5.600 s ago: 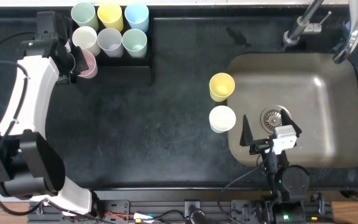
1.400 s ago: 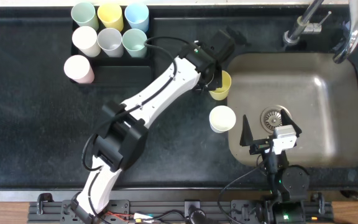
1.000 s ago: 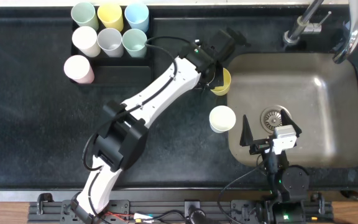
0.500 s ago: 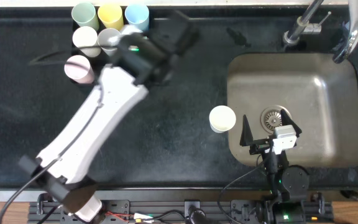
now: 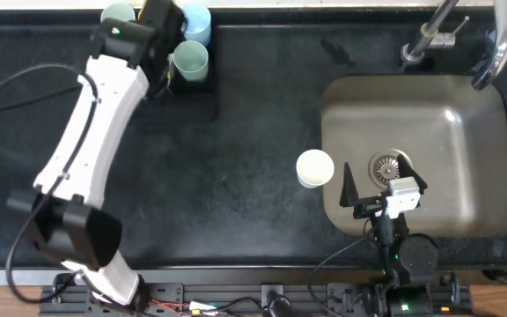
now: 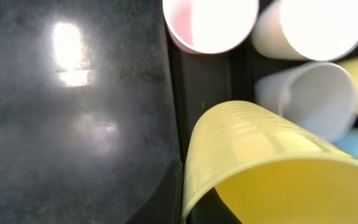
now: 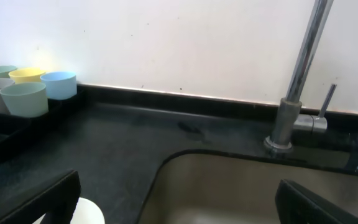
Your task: Store Cups
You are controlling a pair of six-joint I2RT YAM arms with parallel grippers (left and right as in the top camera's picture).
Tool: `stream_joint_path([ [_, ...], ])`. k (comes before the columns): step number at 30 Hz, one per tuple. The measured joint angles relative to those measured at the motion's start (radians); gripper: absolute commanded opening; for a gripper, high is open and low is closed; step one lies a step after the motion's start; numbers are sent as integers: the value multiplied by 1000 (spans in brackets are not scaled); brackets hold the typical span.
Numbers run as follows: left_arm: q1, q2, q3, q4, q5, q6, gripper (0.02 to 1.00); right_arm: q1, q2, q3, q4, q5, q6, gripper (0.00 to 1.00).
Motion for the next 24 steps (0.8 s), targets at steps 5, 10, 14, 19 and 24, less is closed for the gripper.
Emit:
stream_joint_path([
  [5, 45, 77, -2, 69, 71, 13, 36, 0, 0, 0, 0, 0, 0, 996],
  [10, 60, 131, -2, 84, 119, 16, 36, 0, 0, 0, 0, 0, 0, 996],
  [14, 73, 148, -3, 84, 137, 17, 36, 0, 0, 0, -1, 0, 0, 996],
  [19, 98, 157, -3, 87, 145, 17, 36, 0, 0, 0, 0, 0, 0, 996],
  [24, 111, 187, -3, 94, 172, 33, 36, 0, 0, 0, 0, 0, 0, 993],
])
